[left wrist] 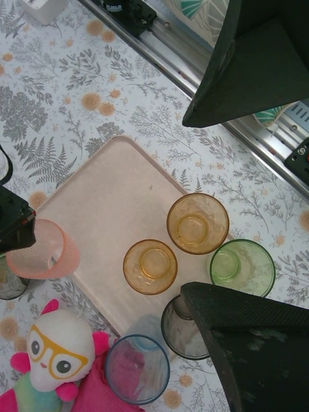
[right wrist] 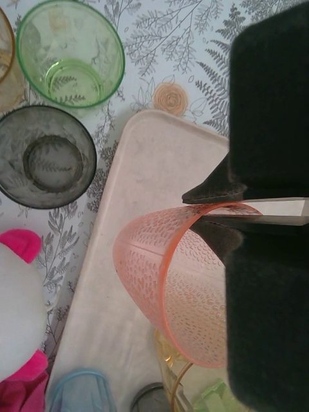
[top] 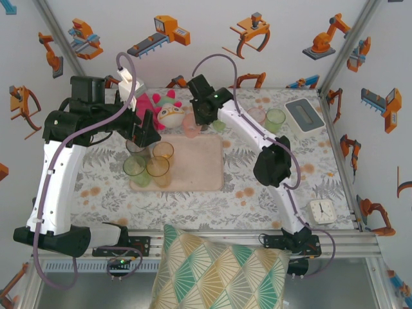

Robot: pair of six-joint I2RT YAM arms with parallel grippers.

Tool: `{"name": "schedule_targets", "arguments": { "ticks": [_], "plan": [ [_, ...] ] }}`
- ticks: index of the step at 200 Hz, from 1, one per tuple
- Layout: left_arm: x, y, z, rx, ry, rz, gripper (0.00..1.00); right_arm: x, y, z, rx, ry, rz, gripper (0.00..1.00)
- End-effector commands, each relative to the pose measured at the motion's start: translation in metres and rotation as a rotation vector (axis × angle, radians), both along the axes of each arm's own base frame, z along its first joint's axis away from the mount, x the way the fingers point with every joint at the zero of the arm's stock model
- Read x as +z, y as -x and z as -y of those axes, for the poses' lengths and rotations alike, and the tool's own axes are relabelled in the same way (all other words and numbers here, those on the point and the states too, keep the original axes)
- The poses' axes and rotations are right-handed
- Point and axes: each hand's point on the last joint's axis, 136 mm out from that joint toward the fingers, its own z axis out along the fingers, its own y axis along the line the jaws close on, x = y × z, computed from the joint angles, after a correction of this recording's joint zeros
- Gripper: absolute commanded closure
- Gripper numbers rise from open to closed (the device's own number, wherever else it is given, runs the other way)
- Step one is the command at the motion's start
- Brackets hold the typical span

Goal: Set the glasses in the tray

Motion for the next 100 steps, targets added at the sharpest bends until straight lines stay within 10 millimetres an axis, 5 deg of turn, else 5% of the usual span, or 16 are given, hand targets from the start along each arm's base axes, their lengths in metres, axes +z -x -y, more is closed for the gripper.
{"name": "schedule_targets", "arguments": {
  "ticks": [1,100],
  "plan": [
    [0.014,0.004,0.005,-0.019,0.036,0.022,0.03,0.008,-0.001,-0.019,0.011,-0.059,0.02,0.94],
    [0.016,0.005,0.005,-0.022,0.048,0.025,0.03,-0.017,-0.001,-0.053,0.052,-0.086,0.013,0.93]
  ]
}}
